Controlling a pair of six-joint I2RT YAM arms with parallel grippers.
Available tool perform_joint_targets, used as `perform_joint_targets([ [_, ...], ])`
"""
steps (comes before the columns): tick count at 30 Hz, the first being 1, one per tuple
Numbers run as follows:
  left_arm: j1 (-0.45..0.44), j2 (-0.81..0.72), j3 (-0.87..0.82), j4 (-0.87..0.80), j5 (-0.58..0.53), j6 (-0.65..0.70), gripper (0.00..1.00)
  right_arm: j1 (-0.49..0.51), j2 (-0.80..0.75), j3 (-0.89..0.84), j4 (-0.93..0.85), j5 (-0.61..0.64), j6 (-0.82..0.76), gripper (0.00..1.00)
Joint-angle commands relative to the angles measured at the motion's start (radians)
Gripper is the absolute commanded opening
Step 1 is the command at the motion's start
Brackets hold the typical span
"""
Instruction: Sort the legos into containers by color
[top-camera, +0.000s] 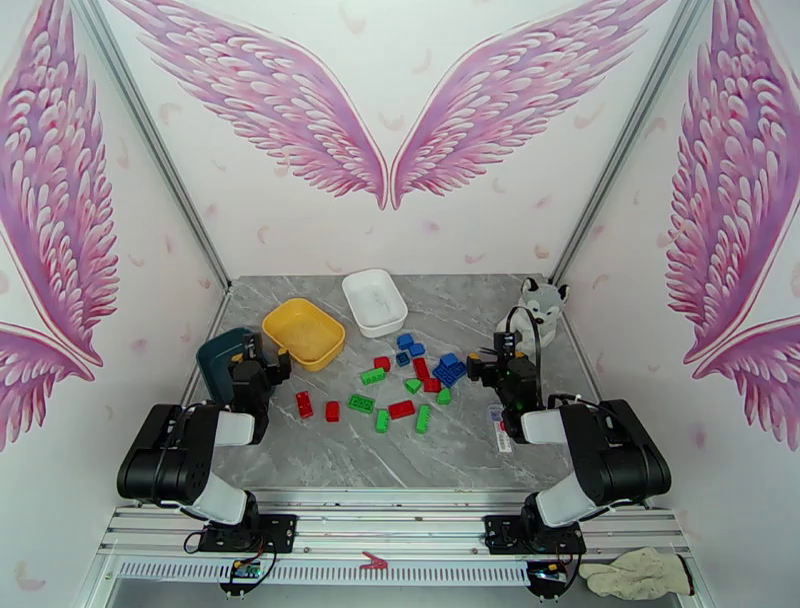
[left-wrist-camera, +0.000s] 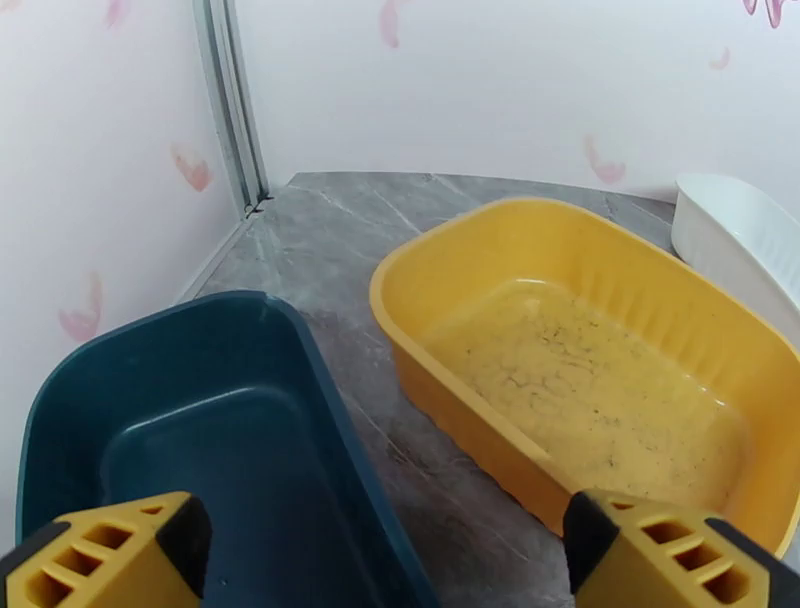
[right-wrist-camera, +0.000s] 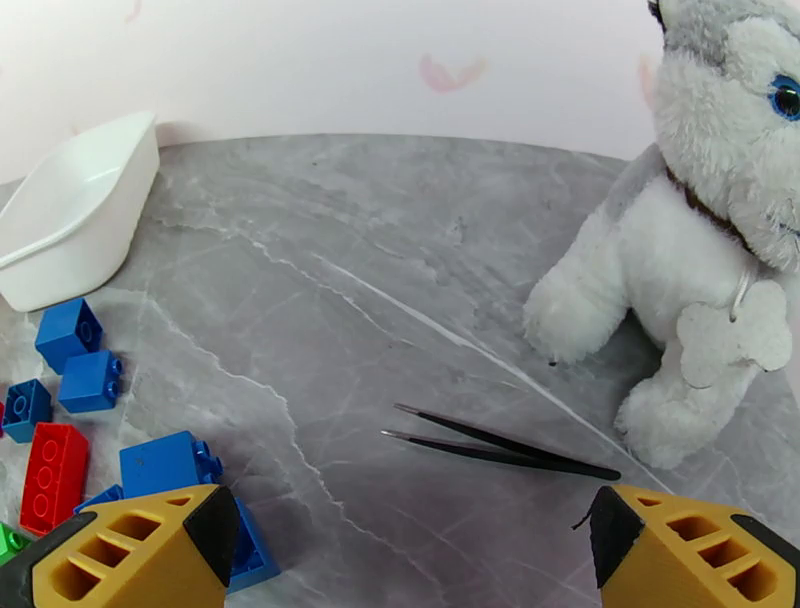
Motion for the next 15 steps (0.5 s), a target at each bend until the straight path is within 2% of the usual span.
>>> perform_joint_targets([
  [1, 0.003, -0.017, 0.026, -0.024, 0.039, 0.019, 0.99, 0.006, -0.011, 0.021, 0.014, -0.008, 0.001, 0.99],
  [15, 0.015, -0.019, 0.030, -0.034, 0.068, 0.012, 0.99, 0.005, -0.011, 0.020, 0.012, -0.008, 0.002, 0.99],
])
